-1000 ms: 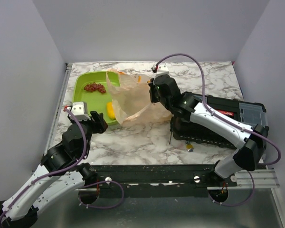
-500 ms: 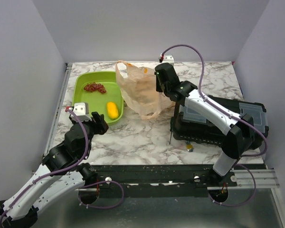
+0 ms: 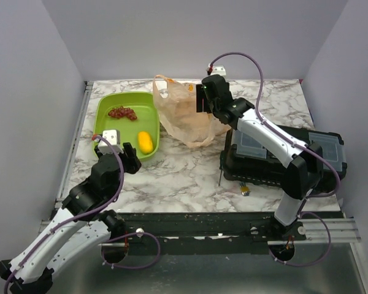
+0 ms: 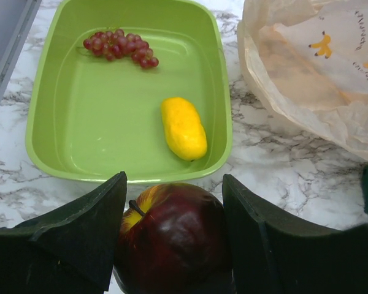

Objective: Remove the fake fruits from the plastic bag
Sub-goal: Move the plastic bag to the center of the board, then place the fake fruit in the bin.

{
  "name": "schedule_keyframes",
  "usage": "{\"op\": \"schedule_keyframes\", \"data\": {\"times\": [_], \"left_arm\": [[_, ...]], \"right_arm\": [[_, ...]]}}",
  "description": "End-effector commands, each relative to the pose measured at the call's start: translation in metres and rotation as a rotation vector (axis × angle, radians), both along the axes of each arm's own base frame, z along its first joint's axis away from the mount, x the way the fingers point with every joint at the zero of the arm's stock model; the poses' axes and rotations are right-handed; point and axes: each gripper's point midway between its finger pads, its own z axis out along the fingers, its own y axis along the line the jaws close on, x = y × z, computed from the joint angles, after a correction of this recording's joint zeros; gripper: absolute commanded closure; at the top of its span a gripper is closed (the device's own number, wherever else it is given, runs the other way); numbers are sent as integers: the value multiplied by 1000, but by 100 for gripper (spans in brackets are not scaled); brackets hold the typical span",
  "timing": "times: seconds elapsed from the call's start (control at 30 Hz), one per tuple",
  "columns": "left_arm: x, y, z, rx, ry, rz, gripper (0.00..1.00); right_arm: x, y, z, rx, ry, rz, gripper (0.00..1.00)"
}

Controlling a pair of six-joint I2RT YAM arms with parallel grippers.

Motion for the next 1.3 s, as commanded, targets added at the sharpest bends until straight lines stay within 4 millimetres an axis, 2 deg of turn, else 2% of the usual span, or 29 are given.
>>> {"op": "schedule_keyframes", "data": {"times": [0.0,0.23,0.37,0.5,0.63,0.77,0.83,1.0,1.1,1.2,1.27], "left_arm": [[15,-6,-10,3,42,-38,100],[58,4,-7,-20,102,25,100],[82,8,-10,-61,164,49,100],[101,28,-17,-128,275,144,100],[117,49,-24,-283,344,244,100],[134,59,-51,-555,436,323,100],[142,67,-65,-606,462,384,100],[159,106,-82,-471,432,565,96],[156,127,-117,-350,497,651,95],[147,126,-148,-365,589,678,94],[148,125,-150,-372,577,673,91]], "right_arm": [[-31,3,-7,19,60,111,22],[-66,-3,16,86,75,183,4],[-86,-2,33,142,69,250,1],[-103,-9,50,181,41,272,1],[-118,-18,58,209,11,285,1],[-129,-23,61,237,-3,295,1],[-133,-25,63,247,-11,296,1],[-141,-35,68,248,-29,283,1],[-144,-42,70,244,-41,271,1],[-148,-49,69,239,-52,257,1],[-150,-52,68,239,-55,245,1]]}}
